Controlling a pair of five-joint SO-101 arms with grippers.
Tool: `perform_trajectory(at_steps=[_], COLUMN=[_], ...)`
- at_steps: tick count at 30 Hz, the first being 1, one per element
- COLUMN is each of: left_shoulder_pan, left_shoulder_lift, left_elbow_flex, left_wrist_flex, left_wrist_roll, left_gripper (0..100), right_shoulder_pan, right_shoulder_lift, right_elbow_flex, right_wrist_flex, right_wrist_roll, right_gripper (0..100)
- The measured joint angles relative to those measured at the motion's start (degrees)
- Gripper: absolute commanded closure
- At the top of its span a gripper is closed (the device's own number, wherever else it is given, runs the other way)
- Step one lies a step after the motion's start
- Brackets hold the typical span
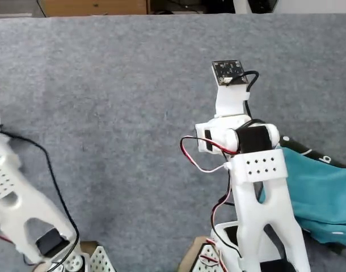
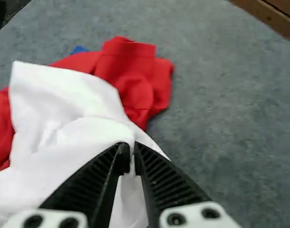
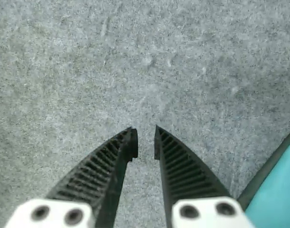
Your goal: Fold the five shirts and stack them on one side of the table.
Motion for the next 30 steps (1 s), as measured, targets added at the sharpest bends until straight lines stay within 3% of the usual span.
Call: perform_trajectory(at_steps=[9, 22, 27, 30], left_shoulder_pan=[23.3, 61.0, 65.7, 65.8], left_shoulder_lift=[-6.6, -13.1, -13.1, -13.7], left_elbow_flex=[5.9, 30.2, 34.1, 34.3], left_wrist_flex=[0.1, 0.1, 0.1, 0.1], left_wrist_roll=[0.6, 0.4, 1.1, 6.4], left_gripper=[98, 98, 81, 70], right_shoulder_pan=[0.1, 15.3, 16.6, 16.7], right_shoulder_lift=[0.0, 0.0, 0.0, 0.0], right_elbow_flex=[0.0, 0.0, 0.0, 0.0], right_wrist_flex=[0.0, 0.6, 1.6, 1.0], right_wrist_roll=[0.0, 0.0, 2.7, 8.2], right_gripper=[92.1, 92.1, 92.1, 92.1])
